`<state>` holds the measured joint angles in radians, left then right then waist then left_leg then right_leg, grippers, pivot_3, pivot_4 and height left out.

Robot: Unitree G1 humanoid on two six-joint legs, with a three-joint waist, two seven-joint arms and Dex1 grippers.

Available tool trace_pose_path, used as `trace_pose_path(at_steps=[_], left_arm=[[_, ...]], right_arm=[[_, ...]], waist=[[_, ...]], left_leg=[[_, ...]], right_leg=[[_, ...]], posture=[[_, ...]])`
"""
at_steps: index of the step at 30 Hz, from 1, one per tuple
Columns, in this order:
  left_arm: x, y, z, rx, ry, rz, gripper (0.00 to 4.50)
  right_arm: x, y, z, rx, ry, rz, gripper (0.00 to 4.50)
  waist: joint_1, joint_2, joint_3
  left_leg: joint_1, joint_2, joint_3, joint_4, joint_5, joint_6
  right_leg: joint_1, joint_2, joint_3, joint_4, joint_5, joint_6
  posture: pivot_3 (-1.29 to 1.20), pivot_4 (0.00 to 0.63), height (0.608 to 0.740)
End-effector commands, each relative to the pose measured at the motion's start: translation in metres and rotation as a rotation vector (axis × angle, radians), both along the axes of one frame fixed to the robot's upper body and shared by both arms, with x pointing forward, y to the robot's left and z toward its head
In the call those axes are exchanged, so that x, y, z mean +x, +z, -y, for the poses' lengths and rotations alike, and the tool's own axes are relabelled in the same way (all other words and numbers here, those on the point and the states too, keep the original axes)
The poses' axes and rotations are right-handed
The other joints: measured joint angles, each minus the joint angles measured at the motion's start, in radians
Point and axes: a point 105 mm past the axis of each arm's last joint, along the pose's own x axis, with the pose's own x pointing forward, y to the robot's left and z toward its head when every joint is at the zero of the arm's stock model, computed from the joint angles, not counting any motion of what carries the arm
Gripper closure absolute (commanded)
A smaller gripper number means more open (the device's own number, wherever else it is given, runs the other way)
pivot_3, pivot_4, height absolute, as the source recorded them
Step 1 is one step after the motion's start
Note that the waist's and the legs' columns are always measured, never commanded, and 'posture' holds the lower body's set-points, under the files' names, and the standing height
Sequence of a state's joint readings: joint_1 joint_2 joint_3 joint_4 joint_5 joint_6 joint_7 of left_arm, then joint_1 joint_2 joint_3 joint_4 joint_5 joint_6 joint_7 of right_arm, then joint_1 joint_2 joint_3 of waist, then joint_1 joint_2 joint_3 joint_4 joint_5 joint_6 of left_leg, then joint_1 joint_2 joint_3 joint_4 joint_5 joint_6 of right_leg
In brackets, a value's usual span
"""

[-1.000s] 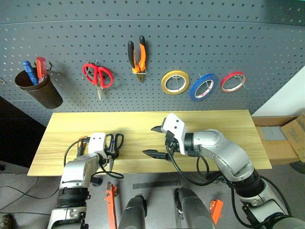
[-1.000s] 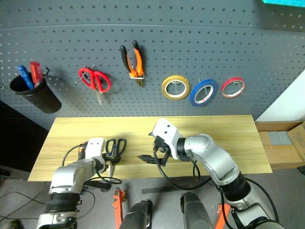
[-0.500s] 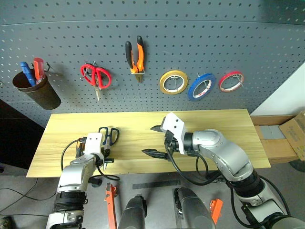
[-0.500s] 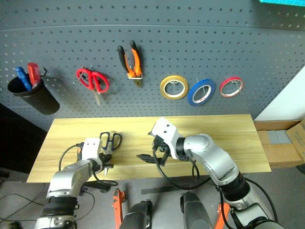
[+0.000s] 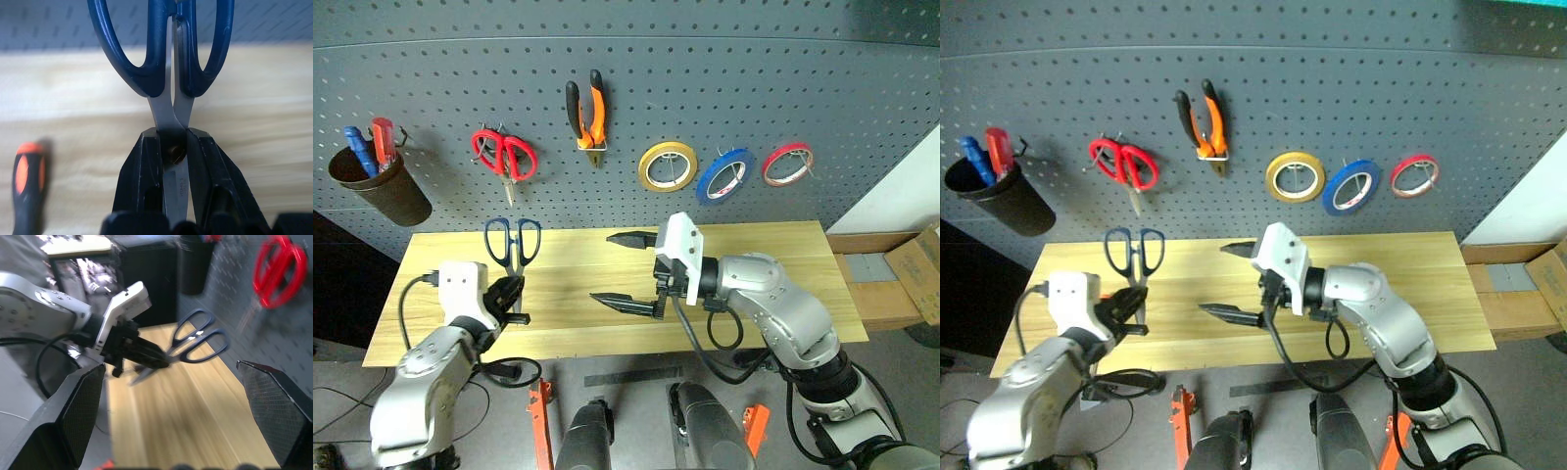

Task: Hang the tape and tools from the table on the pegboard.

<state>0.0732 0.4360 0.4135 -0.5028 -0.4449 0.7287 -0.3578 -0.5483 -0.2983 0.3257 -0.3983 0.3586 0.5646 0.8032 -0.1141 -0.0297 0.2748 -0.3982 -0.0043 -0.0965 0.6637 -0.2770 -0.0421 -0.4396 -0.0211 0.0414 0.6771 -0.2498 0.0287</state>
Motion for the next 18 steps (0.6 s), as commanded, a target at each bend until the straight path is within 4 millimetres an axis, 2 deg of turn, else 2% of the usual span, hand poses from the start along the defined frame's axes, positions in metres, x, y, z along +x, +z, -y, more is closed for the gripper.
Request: trace_pose_path(at_steps=[1, 5, 8, 13, 18], left_arm=[[-0.011, 0.039, 0.004, 0.038, -0.047, 0.127, 4.06], [-0.017, 0.061, 0.001, 0.07, -0.032, 0.196, 4.06], [-0.012, 0.078, -0.001, 0.06, -0.024, 0.248, 4.06], [0.009, 0.095, -0.002, 0.044, -0.052, 0.282, 4.06], [0.036, 0.098, -0.002, 0.044, -0.085, 0.288, 4.06]], right_arm=[[-0.006, 0.019, 0.0, 0.054, 0.037, 0.067, 0.0], [-0.003, 0.02, 0.0, 0.06, 0.043, 0.082, 0.0], [-0.001, 0.023, -0.001, 0.072, 0.047, 0.088, 0.0], [0.003, 0.026, -0.006, 0.081, 0.045, 0.103, 0.0], [0.004, 0.026, -0.007, 0.08, 0.04, 0.109, 0.0]], waist=[[0.0, 0.0, 0.001], [0.001, 0.0, 0.001], [0.003, 0.0, 0.001], [0.005, -0.001, 0.001], [0.005, -0.001, 0.001]], left_leg=[[0.0, 0.0, 0.0, 0.0, 0.0, 0.0], [0.0, 0.0, 0.0, 0.001, 0.0, 0.0], [0.0, 0.0, 0.0, 0.001, 0.0, 0.0], [0.0, 0.0, 0.0, 0.001, 0.0, 0.0], [0.0, -0.001, 0.0, 0.0, 0.0, -0.001]], right_leg=[[0.0, 0.0, 0.0, 0.001, 0.0, 0.0], [0.0, 0.001, 0.0, 0.001, 0.0, 0.0], [0.0, 0.001, 0.0, 0.001, 0.0, 0.0], [0.0, 0.001, -0.001, 0.001, 0.0, 0.0], [0.0, 0.001, -0.001, 0.001, 0.0, 0.0]], posture=[[-0.18, 0.286, 0.74], [-0.16, 0.277, 0.74], [-0.15, 0.272, 0.74], [-0.15, 0.272, 0.74], [-0.17, 0.271, 0.74]])
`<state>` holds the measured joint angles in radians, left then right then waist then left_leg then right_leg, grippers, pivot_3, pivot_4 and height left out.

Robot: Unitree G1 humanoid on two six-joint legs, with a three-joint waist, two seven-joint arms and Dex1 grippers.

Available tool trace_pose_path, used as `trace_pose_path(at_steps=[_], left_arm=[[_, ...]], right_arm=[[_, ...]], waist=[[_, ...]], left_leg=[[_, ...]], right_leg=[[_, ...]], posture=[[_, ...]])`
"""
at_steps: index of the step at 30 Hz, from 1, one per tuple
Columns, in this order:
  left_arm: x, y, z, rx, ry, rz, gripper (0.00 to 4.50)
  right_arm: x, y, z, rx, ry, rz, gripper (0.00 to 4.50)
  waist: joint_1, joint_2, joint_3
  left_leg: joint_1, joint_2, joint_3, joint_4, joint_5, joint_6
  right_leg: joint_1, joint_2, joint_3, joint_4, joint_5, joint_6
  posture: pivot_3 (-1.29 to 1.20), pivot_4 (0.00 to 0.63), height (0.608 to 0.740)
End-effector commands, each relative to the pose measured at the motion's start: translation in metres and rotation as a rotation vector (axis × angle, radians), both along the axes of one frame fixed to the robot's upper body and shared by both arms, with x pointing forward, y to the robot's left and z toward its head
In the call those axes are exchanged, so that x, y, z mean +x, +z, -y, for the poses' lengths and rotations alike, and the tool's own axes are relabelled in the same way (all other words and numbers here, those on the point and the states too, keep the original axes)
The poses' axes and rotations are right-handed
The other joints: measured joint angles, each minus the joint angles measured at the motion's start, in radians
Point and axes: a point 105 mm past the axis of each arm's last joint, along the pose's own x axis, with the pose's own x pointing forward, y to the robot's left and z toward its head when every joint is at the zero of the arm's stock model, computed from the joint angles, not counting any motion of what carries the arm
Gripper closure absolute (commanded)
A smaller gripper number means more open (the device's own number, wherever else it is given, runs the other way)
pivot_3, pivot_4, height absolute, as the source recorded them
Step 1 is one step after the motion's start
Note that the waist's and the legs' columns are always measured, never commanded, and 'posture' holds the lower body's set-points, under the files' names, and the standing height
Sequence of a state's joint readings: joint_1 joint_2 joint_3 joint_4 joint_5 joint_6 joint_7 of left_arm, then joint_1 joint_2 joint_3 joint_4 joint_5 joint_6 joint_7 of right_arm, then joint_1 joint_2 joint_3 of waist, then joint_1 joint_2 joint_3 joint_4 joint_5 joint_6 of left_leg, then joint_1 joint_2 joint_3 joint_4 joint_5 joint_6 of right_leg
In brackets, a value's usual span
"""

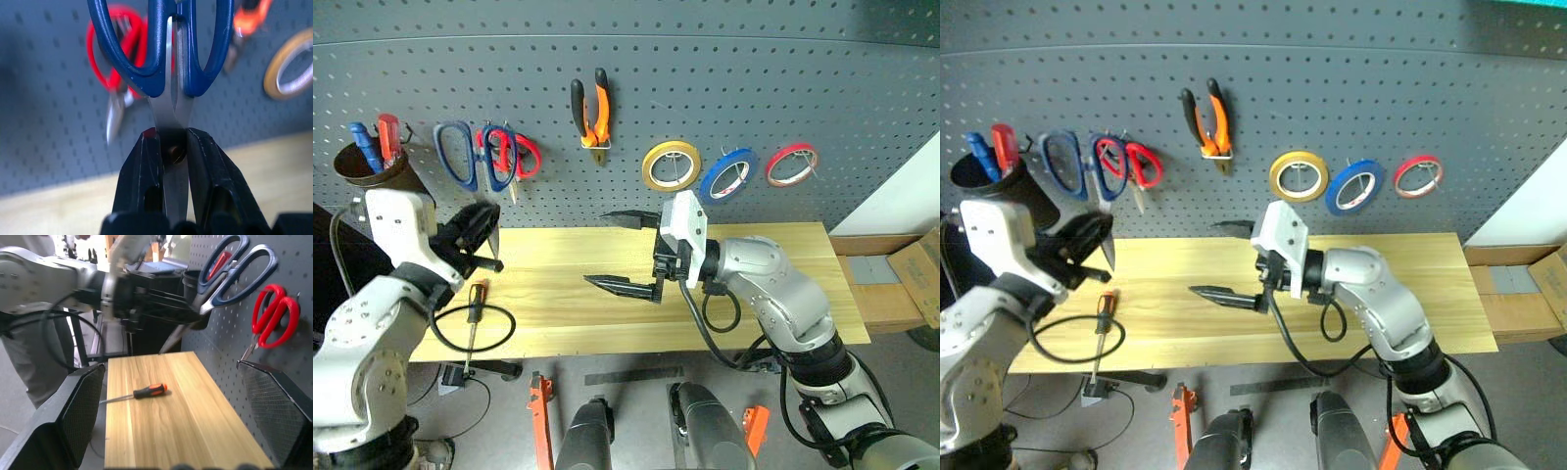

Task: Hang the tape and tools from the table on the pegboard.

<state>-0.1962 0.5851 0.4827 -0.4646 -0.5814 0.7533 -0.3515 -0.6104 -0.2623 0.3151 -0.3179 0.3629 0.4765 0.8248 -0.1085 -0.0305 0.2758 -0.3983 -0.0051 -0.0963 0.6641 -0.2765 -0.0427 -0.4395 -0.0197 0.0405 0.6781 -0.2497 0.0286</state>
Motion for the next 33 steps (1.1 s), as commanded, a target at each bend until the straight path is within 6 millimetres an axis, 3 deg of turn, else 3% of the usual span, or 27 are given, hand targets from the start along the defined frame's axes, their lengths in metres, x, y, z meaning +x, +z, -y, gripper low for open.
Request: trace_pose_path(at_steps=[1, 12, 17, 22, 26, 29, 33], left_arm=[[0.01, 0.008, -0.001, 0.016, -0.01, 0.04, 4.06], [0.024, -0.005, 0.003, 0.037, -0.042, 0.011, 4.06], [0.031, -0.016, -0.009, 0.037, 0.023, -0.011, 4.06], [0.027, -0.03, -0.026, 0.061, 0.129, -0.038, 2.42], [0.005, -0.079, -0.034, 0.126, 0.172, -0.248, 1.1], [-0.012, -0.103, -0.05, 0.144, 0.251, -0.381, 1.1], [-0.024, -0.118, -0.078, 0.083, 0.355, -0.499, 1.1]], right_arm=[[-0.003, 0.01, 0.0, 0.021, 0.004, 0.054, 0.0], [-0.001, 0.012, 0.001, 0.027, -0.02, 0.064, 0.0], [-0.001, 0.013, 0.0, 0.035, -0.023, 0.064, 0.0], [-0.006, 0.008, 0.0, 0.023, -0.011, 0.045, 0.0], [0.002, -0.019, 0.001, -0.086, -0.082, -0.048, 0.0], [0.008, -0.037, 0.002, -0.153, -0.152, -0.166, 0.0], [0.012, -0.039, -0.004, -0.145, -0.205, -0.323, 0.0]], waist=[[-0.001, 0.0, 0.0], [-0.004, -0.001, 0.001], [-0.005, -0.001, 0.001], [-0.007, -0.001, 0.001], [-0.012, -0.001, 0.001], [-0.011, -0.001, 0.001], [-0.005, -0.002, 0.003]], left_leg=[[0.0, 0.0, 0.0, 0.0, 0.0, 0.0], [-0.001, 0.001, 0.001, 0.0, 0.0, 0.0], [-0.001, 0.001, 0.0, 0.0, 0.0, -0.001], [-0.001, 0.001, 0.0, -0.001, 0.0, -0.001], [-0.001, 0.001, 0.002, -0.001, 0.0, -0.001], [-0.001, 0.001, 0.001, -0.001, 0.0, -0.001], [-0.001, 0.001, -0.004, -0.001, 0.001, -0.001]], right_leg=[[0.0, 0.0, 0.001, 0.0, 0.0, 0.0], [-0.002, -0.001, 0.001, -0.001, 0.0, 0.0], [-0.002, -0.001, 0.0, 0.0, 0.0, 0.0], [-0.002, -0.001, 0.0, 0.0, 0.0, 0.0], [-0.002, -0.002, 0.002, -0.001, 0.0, 0.0], [-0.003, -0.002, 0.002, -0.001, 0.0, 0.0], [-0.002, -0.001, 0.001, 0.001, 0.0, -0.001]], posture=[[-0.17, 0.271, 0.74], [-0.18, 0.271, 0.74], [-0.19, 0.272, 0.74], [-0.19, 0.272, 0.74], [-0.19, 0.277, 0.74], [-0.18, 0.281, 0.74], [-0.17, 0.284, 0.74]])
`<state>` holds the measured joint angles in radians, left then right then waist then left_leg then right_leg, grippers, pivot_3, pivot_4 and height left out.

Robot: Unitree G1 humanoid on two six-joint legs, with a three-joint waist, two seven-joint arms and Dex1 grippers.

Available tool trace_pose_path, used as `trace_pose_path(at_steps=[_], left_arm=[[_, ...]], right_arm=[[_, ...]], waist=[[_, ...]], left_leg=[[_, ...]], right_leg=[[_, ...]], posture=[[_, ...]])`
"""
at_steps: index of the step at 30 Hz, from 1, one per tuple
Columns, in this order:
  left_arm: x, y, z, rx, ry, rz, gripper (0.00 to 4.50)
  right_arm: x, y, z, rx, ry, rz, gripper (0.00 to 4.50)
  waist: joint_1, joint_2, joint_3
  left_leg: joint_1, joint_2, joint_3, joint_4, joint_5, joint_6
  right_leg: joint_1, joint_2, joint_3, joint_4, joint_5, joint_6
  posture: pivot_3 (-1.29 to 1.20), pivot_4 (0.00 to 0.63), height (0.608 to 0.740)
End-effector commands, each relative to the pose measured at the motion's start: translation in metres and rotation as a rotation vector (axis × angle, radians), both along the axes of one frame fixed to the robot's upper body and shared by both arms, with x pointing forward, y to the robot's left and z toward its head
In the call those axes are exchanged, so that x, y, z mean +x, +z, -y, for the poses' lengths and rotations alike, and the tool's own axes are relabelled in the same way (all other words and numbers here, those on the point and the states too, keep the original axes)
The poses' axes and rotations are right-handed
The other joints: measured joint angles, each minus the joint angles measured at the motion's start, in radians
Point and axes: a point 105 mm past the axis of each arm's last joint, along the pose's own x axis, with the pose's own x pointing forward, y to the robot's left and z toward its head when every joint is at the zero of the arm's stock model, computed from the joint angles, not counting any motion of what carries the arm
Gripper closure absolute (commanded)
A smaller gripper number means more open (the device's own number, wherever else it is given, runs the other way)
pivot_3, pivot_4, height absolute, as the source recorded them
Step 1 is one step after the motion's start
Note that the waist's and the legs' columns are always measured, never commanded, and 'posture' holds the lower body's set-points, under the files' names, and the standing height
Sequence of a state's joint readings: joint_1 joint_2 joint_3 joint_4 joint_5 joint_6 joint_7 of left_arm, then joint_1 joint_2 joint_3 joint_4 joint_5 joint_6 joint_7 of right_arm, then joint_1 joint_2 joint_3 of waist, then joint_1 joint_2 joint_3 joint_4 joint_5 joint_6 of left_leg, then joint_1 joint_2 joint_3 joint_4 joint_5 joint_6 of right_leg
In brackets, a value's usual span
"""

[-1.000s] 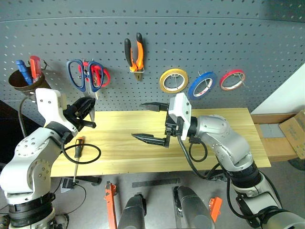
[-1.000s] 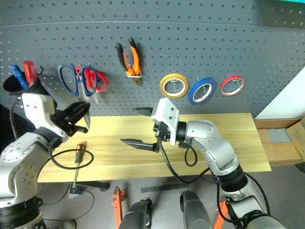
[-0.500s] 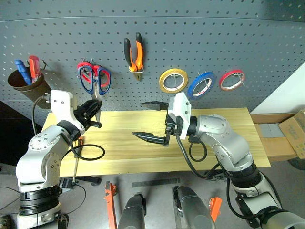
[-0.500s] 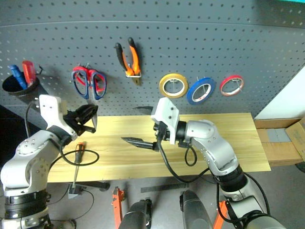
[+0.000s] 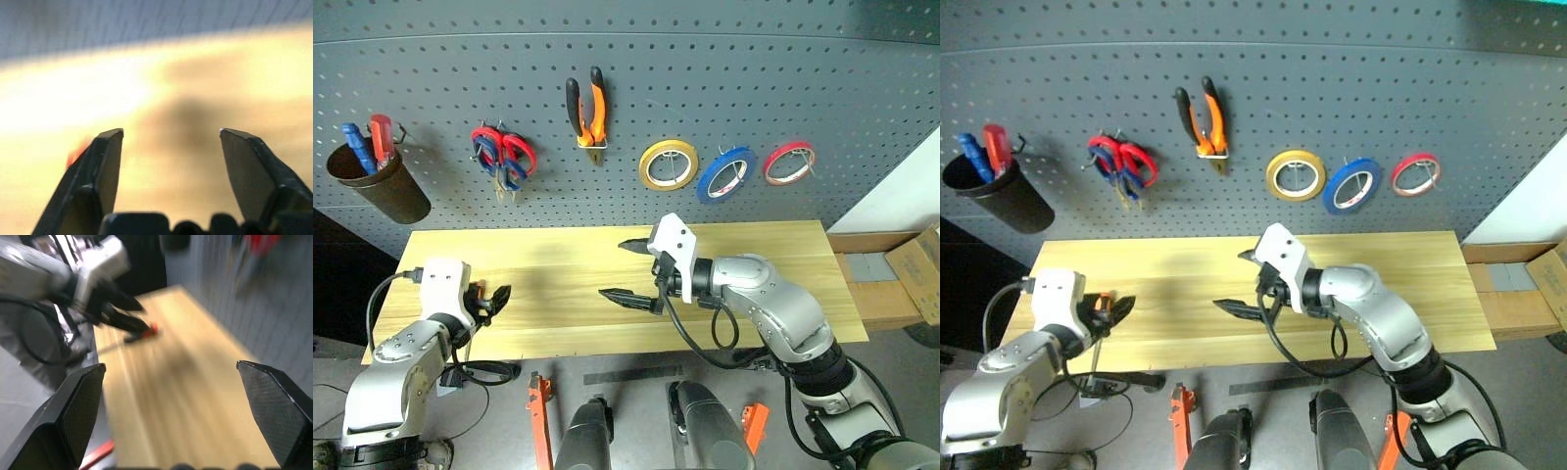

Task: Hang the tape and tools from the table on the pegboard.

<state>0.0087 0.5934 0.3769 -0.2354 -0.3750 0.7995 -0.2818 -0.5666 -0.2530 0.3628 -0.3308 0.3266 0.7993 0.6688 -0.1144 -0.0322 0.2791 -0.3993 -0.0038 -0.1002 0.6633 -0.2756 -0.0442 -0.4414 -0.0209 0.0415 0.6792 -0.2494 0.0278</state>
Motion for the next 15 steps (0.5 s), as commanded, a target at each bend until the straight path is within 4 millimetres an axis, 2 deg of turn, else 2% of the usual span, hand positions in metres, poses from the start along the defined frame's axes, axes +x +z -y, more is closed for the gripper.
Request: trace_pose_path(at_steps=[1, 5, 9, 15], left_arm=[[-0.006, 0.008, -0.027, 0.004, 0.091, -0.028, 1.1], [-0.006, 0.001, -0.04, -0.033, 0.123, -0.082, 1.1], [-0.005, -0.011, -0.059, -0.01, 0.151, -0.169, 1.1], [0.013, -0.015, -0.067, -0.033, 0.161, -0.16, 1.1]], right_arm=[[-0.002, 0.014, -0.008, 0.043, -0.022, -0.069, 0.0], [0.001, 0.018, -0.017, 0.048, -0.047, -0.128, 0.0], [-0.001, 0.023, -0.037, 0.053, -0.052, -0.162, 0.0], [0.001, 0.027, -0.055, 0.041, -0.082, -0.089, 0.0]], waist=[[0.0, 0.0, 0.001], [0.001, 0.001, 0.002], [-0.001, 0.001, 0.005], [-0.001, 0.003, 0.017]], left_leg=[[0.0, 0.0, -0.001, 0.0, 0.001, -0.001], [0.001, 0.0, 0.001, 0.0, 0.003, -0.001], [0.001, 0.0, 0.001, 0.0, 0.003, -0.001], [0.0, -0.001, 0.002, -0.002, 0.002, -0.001]], right_leg=[[0.0, 0.0, 0.0, 0.0, 0.0, 0.0], [0.001, 0.001, -0.002, 0.001, 0.0, 0.0], [0.0, 0.001, -0.002, 0.001, 0.001, 0.0], [-0.001, 0.0, -0.002, 0.0, 0.001, 0.0]], posture=[[-0.17, 0.289, 0.74], [-0.17, 0.295, 0.74], [-0.18, 0.313, 0.74], [-0.19, 0.345, 0.74]])
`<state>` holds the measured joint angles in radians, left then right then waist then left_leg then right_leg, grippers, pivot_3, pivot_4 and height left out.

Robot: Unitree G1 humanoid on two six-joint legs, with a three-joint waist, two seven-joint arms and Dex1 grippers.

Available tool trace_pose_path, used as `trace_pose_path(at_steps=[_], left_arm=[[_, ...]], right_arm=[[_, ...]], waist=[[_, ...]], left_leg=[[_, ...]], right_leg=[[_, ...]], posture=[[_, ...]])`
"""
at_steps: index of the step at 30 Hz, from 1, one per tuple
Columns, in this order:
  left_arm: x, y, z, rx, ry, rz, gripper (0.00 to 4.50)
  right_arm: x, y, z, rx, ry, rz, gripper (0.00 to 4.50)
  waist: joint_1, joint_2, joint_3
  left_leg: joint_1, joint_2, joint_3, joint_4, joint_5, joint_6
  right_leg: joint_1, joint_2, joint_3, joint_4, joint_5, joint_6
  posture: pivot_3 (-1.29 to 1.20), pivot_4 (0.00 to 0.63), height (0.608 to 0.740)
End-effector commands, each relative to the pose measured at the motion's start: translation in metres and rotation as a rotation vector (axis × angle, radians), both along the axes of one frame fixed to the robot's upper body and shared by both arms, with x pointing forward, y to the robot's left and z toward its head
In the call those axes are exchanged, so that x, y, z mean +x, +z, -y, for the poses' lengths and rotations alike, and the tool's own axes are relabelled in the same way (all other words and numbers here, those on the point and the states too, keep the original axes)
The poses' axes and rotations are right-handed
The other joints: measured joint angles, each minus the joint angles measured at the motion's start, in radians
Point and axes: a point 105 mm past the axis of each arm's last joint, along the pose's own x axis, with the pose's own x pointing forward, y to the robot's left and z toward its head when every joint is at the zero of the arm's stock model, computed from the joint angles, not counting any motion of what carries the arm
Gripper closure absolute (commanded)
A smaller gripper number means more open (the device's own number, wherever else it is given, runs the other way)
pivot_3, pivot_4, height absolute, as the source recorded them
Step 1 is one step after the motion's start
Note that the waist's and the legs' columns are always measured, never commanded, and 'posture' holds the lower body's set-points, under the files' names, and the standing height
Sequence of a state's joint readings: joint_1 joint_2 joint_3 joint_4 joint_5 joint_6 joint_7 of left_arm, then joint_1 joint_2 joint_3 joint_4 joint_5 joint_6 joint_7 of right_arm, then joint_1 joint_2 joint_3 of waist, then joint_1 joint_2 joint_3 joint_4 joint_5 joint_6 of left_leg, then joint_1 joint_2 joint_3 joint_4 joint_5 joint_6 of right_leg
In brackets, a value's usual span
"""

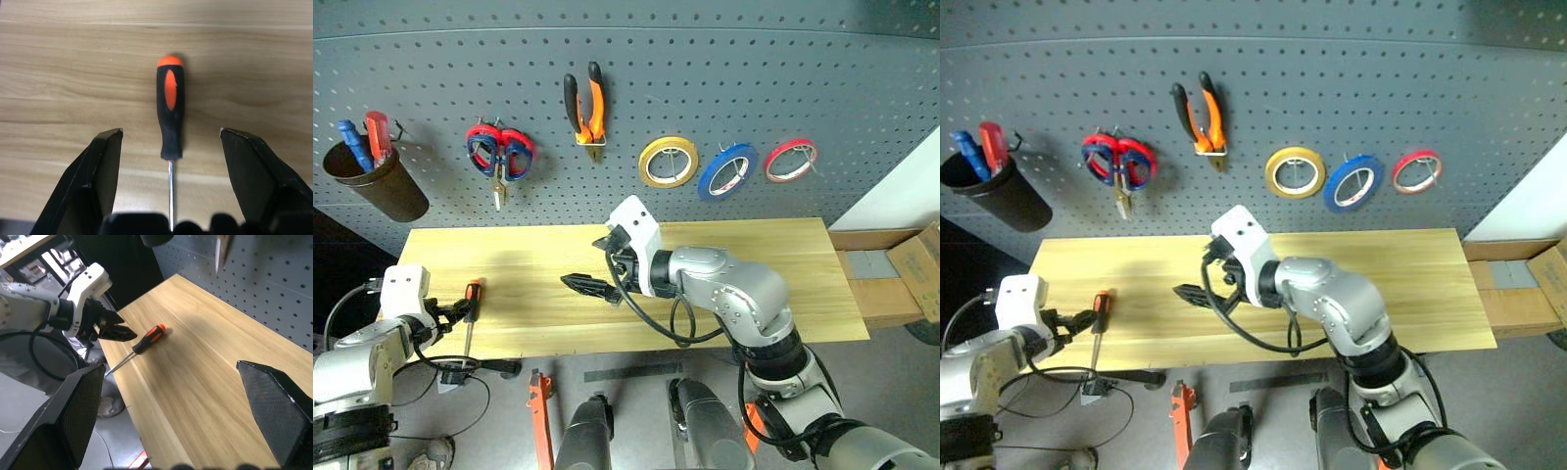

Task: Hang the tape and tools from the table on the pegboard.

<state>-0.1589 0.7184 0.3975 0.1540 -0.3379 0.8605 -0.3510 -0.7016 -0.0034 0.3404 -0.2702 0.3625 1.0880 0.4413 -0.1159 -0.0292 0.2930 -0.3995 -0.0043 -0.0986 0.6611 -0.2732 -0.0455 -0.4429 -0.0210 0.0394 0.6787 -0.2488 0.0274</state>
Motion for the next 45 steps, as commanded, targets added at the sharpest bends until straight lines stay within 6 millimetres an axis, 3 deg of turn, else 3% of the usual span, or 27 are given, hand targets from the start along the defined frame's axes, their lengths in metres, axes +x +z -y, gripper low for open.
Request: trace_pose_path(at_steps=[1, 12, 15, 21, 27, 32, 33, 35, 39, 45], left_arm=[[0.01, 0.003, -0.009, 0.025, 0.009, 0.019, 1.1], [0.018, -0.03, -0.01, -0.041, 0.065, -0.058, 1.1], [0.021, -0.036, -0.007, -0.057, 0.063, -0.07, 1.71], [0.026, -0.032, -0.007, -0.036, 0.058, -0.04, 3.66], [0.025, 0.03, 0.002, 0.065, 0.028, 0.248, 3.66], [0.002, 0.079, 0.017, 0.185, 0.05, 0.443, 3.66], [-0.001, 0.084, 0.018, 0.195, 0.054, 0.463, 3.66], [-0.016, 0.117, 0.028, 0.29, 0.062, 0.605, 3.66], [-0.034, 0.156, 0.039, 0.422, 0.087, 0.761, 3.66], [-0.047, 0.213, 0.036, 0.557, 0.166, 0.951, 3.66]], right_arm=[[-0.002, 0.013, -0.011, 0.017, 0.003, 0.081, 0.0], [0.003, 0.018, -0.012, 0.021, -0.029, 0.097, 0.0], [0.004, 0.018, -0.01, 0.014, -0.033, 0.105, 0.0], [0.005, 0.019, -0.009, -0.007, -0.032, 0.166, 0.0], [-0.001, 0.033, -0.005, 0.08, 0.026, 0.198, 0.0], [-0.017, 0.044, 0.003, 0.127, 0.162, 0.34, 0.0], [-0.019, 0.042, 0.004, 0.129, 0.179, 0.338, 0.0], [-0.023, 0.045, 0.01, 0.156, 0.23, 0.311, 0.0], [-0.025, 0.05, 0.014, 0.19, 0.272, 0.306, 0.0], [-0.023, 0.053, 0.014, 0.201, 0.288, 0.319, 0.0]], waist=[[0.001, -0.001, 0.008], [-0.012, -0.003, 0.038], [-0.014, -0.003, 0.039], [-0.025, -0.002, 0.04], [-0.03, -0.005, 0.038], [-0.023, -0.006, 0.038], [-0.023, -0.006, 0.038], [-0.023, -0.006, 0.038], [-0.019, -0.006, 0.038], [-0.015, -0.007, 0.038]], left_leg=[[-0.001, 0.0, 0.0, 0.0, 0.0, 0.0], [-0.003, 0.0, 0.001, 0.0, 0.0, 0.0], [-0.003, 0.0, 0.001, 0.0, 0.0, 0.0], [-0.003, 0.0, 0.002, 0.0, 0.0, 0.0], [-0.007, 0.002, 0.002, 0.0, 0.0, -0.001], [-0.016, 0.002, 0.0, 0.001, -0.001, -0.001], [-0.016, 0.001, 0.001, 0.001, -0.001, -0.002], [-0.016, 0.001, 0.0, 0.001, -0.001, -0.002], [-0.016, 0.001, 0.0, 0.002, -0.001, -0.001], [-0.015, 0.001, 0.0, 0.003, 0.0, -0.001]], right_leg=[[0.0, 0.0, 0.0, 0.0, 0.0, 0.0], [-0.004, -0.001, 0.002, 0.0, 0.0, 0.0], [-0.004, -0.001, 0.002, 0.0, 0.0, 0.0], [-0.004, -0.001, 0.002, 0.001, 0.0, 0.0], [-0.008, -0.002, 0.004, 0.0, 0.0, 0.0], [-0.015, -0.002, 0.002, -0.001, 0.001, 0.0], [-0.015, -0.002, 0.002, -0.002, 0.001, 0.0], [-0.014, -0.003, 0.002, -0.002, 0.001, 0.0], [-0.014, -0.003, 0.002, -0.001, 0.001, 0.0], [-0.014, -0.001, 0.0, 0.001, 0.002, -0.001]], posture=[[-0.2, 0.355, 0.74], [-0.22, 0.39, 0.74], [-0.23, 0.391, 0.74], [-0.24, 0.375, 0.74], [-0.22, 0.348, 0.74], [-0.21, 0.339, 0.74], [-0.19, 0.336, 0.74], [-0.18, 0.333, 0.74], [-0.16, 0.324, 0.74], [-0.14, 0.31, 0.74]])
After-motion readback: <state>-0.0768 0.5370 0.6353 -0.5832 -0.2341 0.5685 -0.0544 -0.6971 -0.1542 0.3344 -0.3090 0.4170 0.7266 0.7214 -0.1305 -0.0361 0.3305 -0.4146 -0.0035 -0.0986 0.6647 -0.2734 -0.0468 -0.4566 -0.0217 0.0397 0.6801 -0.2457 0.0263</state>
